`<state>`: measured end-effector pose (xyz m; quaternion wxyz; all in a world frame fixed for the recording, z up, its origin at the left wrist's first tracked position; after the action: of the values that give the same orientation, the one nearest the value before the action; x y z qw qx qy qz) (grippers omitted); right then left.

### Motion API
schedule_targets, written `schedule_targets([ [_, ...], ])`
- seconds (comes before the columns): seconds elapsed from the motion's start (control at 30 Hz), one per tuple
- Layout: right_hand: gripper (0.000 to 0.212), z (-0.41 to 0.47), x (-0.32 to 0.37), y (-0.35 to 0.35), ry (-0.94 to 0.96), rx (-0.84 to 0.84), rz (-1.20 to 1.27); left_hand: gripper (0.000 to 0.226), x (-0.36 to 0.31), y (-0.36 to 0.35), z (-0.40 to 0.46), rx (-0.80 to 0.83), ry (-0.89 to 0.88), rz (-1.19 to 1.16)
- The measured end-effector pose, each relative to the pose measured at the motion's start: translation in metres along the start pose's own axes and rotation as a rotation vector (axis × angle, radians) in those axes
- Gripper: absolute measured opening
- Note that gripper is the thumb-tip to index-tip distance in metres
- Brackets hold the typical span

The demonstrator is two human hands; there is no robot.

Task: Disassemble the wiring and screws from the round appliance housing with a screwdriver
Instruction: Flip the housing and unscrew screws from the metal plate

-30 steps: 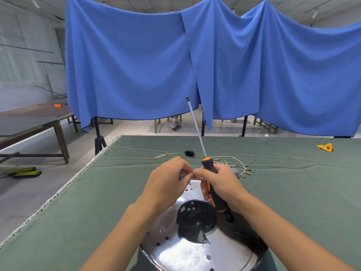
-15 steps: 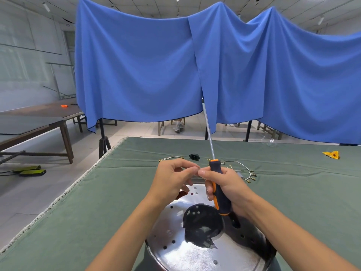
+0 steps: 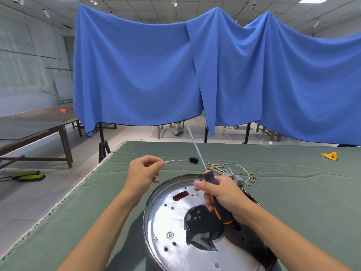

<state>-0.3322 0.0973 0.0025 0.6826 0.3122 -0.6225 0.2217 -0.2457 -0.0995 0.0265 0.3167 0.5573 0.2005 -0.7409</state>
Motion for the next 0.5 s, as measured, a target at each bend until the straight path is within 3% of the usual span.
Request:
schedule_targets([
  [0.2,0.032,0.002,0.0,-0.007,-0.03,0.032,-0.161,0.018,0.076,0.022,0.017,-0.145,0.204,0.146],
  [0.5,0.021,0.004,0.001,-0.009,-0.068,0.058,-0.166,0.016,0.088,0.029,0.044,-0.134,0.047,0.561],
])
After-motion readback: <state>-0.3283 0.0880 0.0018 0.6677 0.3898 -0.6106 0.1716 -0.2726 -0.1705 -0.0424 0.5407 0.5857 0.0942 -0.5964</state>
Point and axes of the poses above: each hand's wrist, its own z-axis towards the middle knuckle, its own y-axis out of the back of the hand, x = y × z, the point moved 6 cm from there along z, towards the middle knuckle, and after that the axes turned 1 degree about -x, right-handed, at the moved point
